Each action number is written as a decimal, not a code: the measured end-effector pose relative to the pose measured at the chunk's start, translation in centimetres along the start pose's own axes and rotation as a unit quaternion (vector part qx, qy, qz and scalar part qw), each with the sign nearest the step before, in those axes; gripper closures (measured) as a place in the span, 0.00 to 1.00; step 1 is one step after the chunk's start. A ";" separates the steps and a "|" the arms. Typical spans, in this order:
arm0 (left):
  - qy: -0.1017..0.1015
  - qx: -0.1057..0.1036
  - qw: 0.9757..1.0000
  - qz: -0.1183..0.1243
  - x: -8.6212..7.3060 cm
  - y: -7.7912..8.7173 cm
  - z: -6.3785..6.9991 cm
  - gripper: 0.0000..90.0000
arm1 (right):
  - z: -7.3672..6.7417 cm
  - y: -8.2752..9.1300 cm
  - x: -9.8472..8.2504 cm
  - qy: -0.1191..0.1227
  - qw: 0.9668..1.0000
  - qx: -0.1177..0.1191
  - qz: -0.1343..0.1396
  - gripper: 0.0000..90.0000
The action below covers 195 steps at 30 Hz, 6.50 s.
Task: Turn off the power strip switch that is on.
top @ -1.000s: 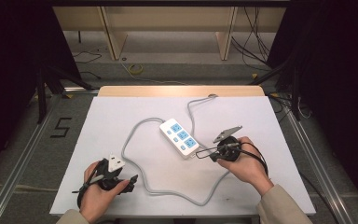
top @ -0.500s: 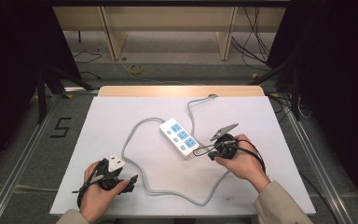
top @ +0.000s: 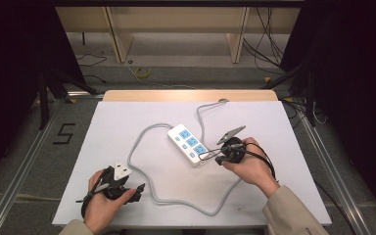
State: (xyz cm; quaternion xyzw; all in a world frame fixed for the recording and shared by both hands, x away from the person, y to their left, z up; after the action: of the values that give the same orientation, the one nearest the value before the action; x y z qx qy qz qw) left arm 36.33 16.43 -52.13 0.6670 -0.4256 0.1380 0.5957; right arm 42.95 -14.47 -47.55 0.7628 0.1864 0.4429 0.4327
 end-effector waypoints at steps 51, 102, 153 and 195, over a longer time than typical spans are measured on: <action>-0.002 -0.001 1.000 0.001 0.1 0.0 0.2 0.19 | 0.6 -1.5 3.5 0.004 1.000 0.003 -0.013 1.00; -0.002 -0.003 1.000 0.003 0.1 0.0 0.2 0.19 | 1.7 -3.1 7.0 0.005 1.000 -0.005 -0.028 1.00; -0.004 -0.005 1.000 0.003 0.2 0.0 0.3 0.19 | 2.1 -5.7 10.1 0.006 1.000 -0.004 -0.028 1.00; -0.004 -0.006 1.000 0.004 0.2 0.0 0.3 0.19 | 2.5 -7.1 11.7 -0.001 1.000 0.002 -0.026 1.00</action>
State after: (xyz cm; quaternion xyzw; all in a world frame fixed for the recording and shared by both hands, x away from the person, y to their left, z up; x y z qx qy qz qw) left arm 36.36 16.08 -52.06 0.6624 -0.4316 0.1352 0.5971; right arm 52.03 -3.98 -47.98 0.7589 0.2068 0.4308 0.4425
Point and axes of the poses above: each handheld gripper's, and its own axes: y roughly backward along the jaws, x roughly out of its top, z roughly to its right, the point moved 7 cm from there along -y, roughly forward along the jaws, and after that the axes turned 15 degrees about x, right-handed, at the moved point
